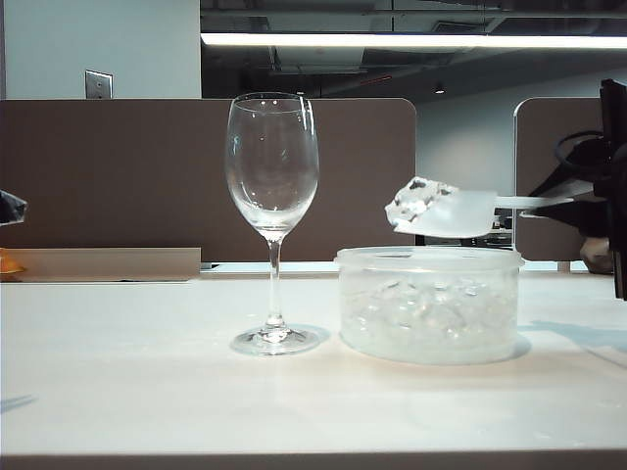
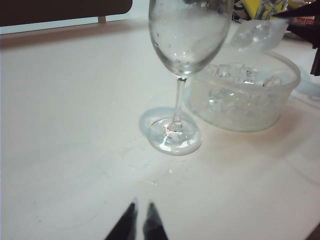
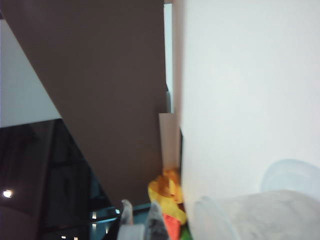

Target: Pick up an ice shovel filled with ice cubes and pour the ice from the shovel into the glass.

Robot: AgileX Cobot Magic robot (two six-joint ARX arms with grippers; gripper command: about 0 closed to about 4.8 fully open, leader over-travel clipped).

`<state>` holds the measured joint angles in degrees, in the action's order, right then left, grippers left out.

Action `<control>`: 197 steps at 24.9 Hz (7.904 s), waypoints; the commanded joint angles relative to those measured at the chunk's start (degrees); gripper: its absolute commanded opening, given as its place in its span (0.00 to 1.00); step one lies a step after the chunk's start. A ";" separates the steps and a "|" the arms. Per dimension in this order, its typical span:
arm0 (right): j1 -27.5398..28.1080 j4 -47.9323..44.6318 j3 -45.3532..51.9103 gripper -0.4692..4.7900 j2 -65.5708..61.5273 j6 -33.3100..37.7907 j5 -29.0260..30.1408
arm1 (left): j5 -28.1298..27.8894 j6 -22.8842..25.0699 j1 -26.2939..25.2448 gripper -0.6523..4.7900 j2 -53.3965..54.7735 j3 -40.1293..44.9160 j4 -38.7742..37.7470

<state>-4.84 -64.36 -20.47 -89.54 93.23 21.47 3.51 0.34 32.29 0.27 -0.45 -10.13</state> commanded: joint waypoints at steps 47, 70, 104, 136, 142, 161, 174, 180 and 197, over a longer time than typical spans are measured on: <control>-11.61 7.78 -18.69 0.08 6.71 9.14 -7.87 | 0.26 -0.15 0.00 0.17 0.04 0.02 -0.07; -18.75 19.37 -21.18 0.08 9.99 -1.77 -9.99 | 0.24 -0.15 0.00 0.17 0.04 0.02 -0.09; -18.99 34.38 -29.75 0.08 12.20 -17.25 -9.81 | 0.22 -0.15 0.00 0.17 0.04 0.02 -0.09; -18.93 42.29 -33.33 0.08 14.60 -22.99 -8.24 | 0.24 -0.15 0.00 0.17 0.04 0.02 -0.09; -18.93 42.36 -33.33 0.08 14.60 -23.21 -7.82 | 0.24 -0.15 0.00 0.17 0.04 0.02 -0.09; -5.92 59.36 -32.94 0.08 20.44 -37.51 -5.44 | 0.24 -0.15 0.00 0.17 0.04 0.02 -0.09; -6.03 47.52 -14.27 0.08 20.09 -40.09 -7.39 | 0.22 -0.15 -0.04 0.17 0.04 0.02 -0.09; -6.47 32.22 -9.11 0.08 15.34 -32.72 -5.03 | 0.24 -0.15 -0.04 0.17 0.04 0.02 -0.09; -7.87 17.40 -8.59 0.17 2.43 -25.29 -3.15 | 0.24 -0.15 -0.15 0.17 0.04 0.02 -0.09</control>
<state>-12.73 -45.58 -28.99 -87.37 67.92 18.72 3.51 0.34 32.29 0.27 -0.45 -10.13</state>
